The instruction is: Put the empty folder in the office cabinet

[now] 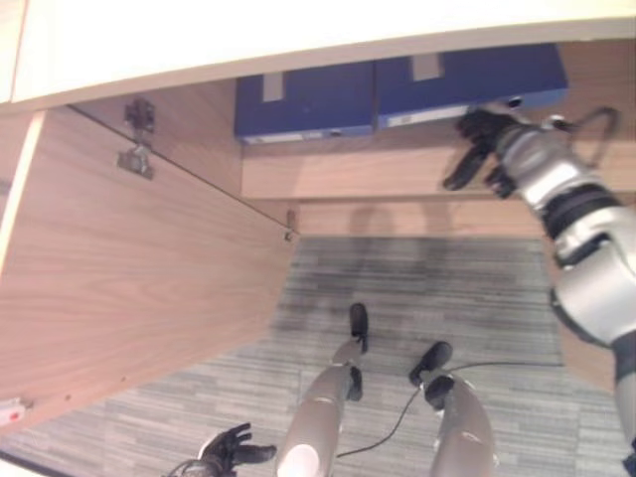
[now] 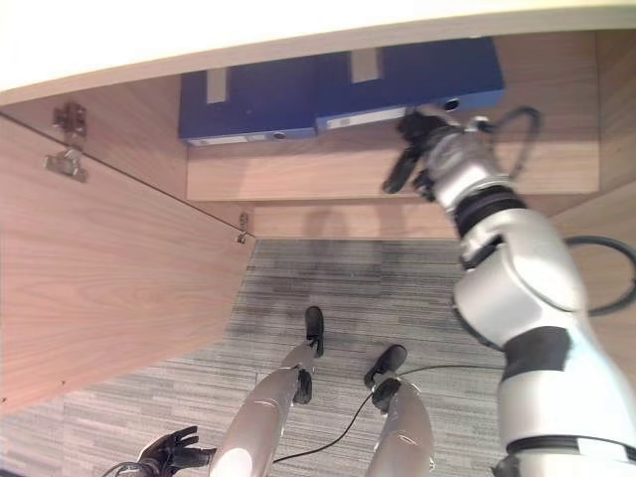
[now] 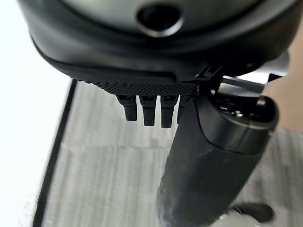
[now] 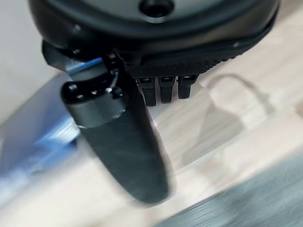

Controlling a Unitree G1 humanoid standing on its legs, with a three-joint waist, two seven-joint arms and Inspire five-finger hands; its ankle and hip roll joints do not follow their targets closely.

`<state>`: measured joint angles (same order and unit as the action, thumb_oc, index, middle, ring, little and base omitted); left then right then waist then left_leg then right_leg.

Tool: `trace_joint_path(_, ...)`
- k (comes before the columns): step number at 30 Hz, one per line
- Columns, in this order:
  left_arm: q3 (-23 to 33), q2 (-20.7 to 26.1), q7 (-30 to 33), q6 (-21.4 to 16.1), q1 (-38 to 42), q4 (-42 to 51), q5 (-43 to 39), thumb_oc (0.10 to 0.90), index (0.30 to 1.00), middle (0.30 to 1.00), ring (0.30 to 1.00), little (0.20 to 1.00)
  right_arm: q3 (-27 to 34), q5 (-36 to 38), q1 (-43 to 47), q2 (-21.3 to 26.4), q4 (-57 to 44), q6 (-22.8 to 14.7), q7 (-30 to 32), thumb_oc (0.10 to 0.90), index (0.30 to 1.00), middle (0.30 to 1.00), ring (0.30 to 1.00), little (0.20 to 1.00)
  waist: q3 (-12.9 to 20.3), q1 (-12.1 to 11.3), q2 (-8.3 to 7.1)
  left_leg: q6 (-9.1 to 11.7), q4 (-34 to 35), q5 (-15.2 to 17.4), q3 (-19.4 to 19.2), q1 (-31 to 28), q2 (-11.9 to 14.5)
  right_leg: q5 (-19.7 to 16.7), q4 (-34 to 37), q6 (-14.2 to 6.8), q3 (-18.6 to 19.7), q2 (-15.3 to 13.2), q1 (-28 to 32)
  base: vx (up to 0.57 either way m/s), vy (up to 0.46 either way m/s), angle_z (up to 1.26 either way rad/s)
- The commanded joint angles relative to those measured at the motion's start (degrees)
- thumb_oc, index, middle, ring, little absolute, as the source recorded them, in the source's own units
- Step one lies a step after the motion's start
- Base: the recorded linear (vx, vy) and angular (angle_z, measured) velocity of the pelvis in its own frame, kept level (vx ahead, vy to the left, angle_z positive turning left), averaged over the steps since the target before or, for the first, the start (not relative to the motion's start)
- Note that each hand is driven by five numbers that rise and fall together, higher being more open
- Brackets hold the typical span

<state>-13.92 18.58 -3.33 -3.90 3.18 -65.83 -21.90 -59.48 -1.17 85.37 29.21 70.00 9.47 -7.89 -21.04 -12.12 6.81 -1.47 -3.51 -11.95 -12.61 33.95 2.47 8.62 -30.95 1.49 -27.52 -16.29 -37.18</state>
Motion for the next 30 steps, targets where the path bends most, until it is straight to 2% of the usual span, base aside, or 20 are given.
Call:
trace_joint_path(1, -0.8, 2.9, 2.9, 0.1, -0.1, -3.9, -1.9, 0.8, 0.9, 0.9, 0.9, 0.9, -2.0, -13.6, 7.4, -0.4, 3.1, -1.7, -0.4, 0.8, 0.9, 0.9, 0.9, 0.9, -1.7, -1.8, -2.54, 3.8, -3.1, 9.9, -3.1, -4.4, -0.4, -5.3, 10.5, -6.5, 1.5, 1.9, 4.8, 0.0, 0.0, 0.0)
trace_joint_path(6, -0.3, 3.0, 2.4, 0.5, 0.2, -3.9, -2.2, 0.8, 0.9, 0.9, 0.9, 0.9, -4.6, -23.7, 3.3, -0.6, 9.4, -0.4, -5.5, 0.8, 0.9, 0.9, 0.9, 0.9, -1.9, -2.2, -2.25, 3.9, -2.4, 9.4, -2.7, -4.9, -0.8, -5.4, 11.0, -6.7, 1.1, 1.9, 5.6, 0.0, 0.0, 0.0)
trace_joint_path(9, -0.5, 2.8, 1.5, 1.0, -0.4, -3.9, -1.4, 0.8, 0.9, 0.9, 0.9, 0.9, -6.5, -29.8, 0.6, 0.0, 9.8, -0.8, -9.0, 0.8, 0.9, 0.9, 0.9, 0.9, -2.0, -2.3, -2.22, 3.9, -1.7, 9.0, -2.6, -5.6, -1.1, -5.7, 11.8, -6.8, 1.2, 2.0, 6.2, 0.0, 0.002, 0.01)
trace_joint_path(11, -0.4, 2.8, 0.8, 1.4, -0.2, -3.9, -0.8, 0.8, 0.9, 0.9, 0.9, 0.9, -6.7, -31.3, -1.0, 0.1, 8.3, -1.1, -10.5, 0.8, 0.9, 0.9, 0.9, 0.9, -1.9, -2.1, -2.34, 3.9, -1.3, 8.9, -2.6, -6.0, -1.2, -5.9, 12.2, -6.9, 1.3, 2.1, 6.5, 0.0, 0.007, 0.02)
trace_joint_path(18, 0.7, 3.5, -0.8, 1.9, 2.2, -4.3, 0.0, 0.8, 0.9, 0.9, 0.9, 0.9, -5.9, -28.1, -5.6, 0.4, 0.4, -2.1, -14.0, 0.8, 0.9, 0.9, 0.9, 0.9, -1.0, -0.9, -3.79, 4.6, -0.8, 8.9, -3.0, -8.1, -0.6, -6.8, 15.6, -6.9, 1.2, 3.1, 9.6, 0.0, -0.013, -0.05)
trace_joint_path(21, 2.7, 3.7, -1.2, 2.0, 2.4, -5.1, 0.2, 0.8, 0.9, 0.9, 0.9, 0.9, -8.2, -31.8, -7.6, -0.2, -4.6, -3.6, -16.4, 0.8, 0.9, 0.9, 0.9, 0.9, 0.6, 0.5, -5.8, 5.4, -0.6, 9.2, -3.5, -11.6, 0.7, -7.6, 19.2, -6.9, 1.5, 4.9, 14.0, 0.01, -0.098, -0.18)
trace_joint_path(23, 3.8, 4.1, -1.2, 2.0, 1.9, -5.5, 0.3, 0.8, 0.9, 0.9, 0.9, 0.9, -7.6, -31.2, -8.2, -0.7, -8.0, -3.8, -17.1, 0.8, 0.9, 0.9, 0.9, 0.9, 1.2, 1.2, -7.0, 5.8, -0.3, 9.0, -3.7, -13.8, 1.2, -7.9, 21.7, -6.8, 2.0, 6.4, 16.8, 0.03, -0.115, -0.26)
trace_joint_path(24, 4.8, 4.1, -1.1, 2.1, 1.7, -5.8, 0.2, 0.8, 0.9, 0.9, 0.9, 0.9, -6.8, -28.5, -8.9, -2.1, -9.9, -3.5, -17.6, 0.8, 0.9, 0.9, 0.9, 0.9, 2.5, 1.8, -7.78, 5.9, 0.5, 9.3, -4.1, -15.8, 1.7, -8.0, 23.4, -6.8, 2.7, 7.8, 18.3, 0.05, -0.098, -0.19)
trace_joint_path(26, 5.4, 4.1, -1.3, 2.0, 1.2, -6.3, 0.0, 0.8, 0.9, 0.9, 0.9, 0.9, -5.3, -25.4, -8.9, -3.5, -9.2, -2.8, -17.9, 0.8, 0.9, 0.9, 0.9, 0.9, 3.4, 1.9, -8.35, 5.9, 0.8, 9.3, -4.4, -16.8, 2.1, -8.3, 24.7, -6.7, 3.4, 8.6, 19.2, 0.03, -0.068, -0.43)
trace_joint_path(30, 5.8, 3.9, -1.1, 1.7, 0.3, -7.0, 0.5, 0.8, 0.9, 0.9, 0.9, 0.9, 0.2, -19.3, -8.5, -4.6, -4.6, -2.1, -12.7, 0.8, 0.9, 0.9, 0.9, 0.9, 4.3, 1.7, -8.28, 6.1, 1.6, 8.4, -4.3, -17.5, 2.2, -8.5, 25.5, -6.4, 2.7, 8.9, 19.9, -0.01, -0.058, -0.22)
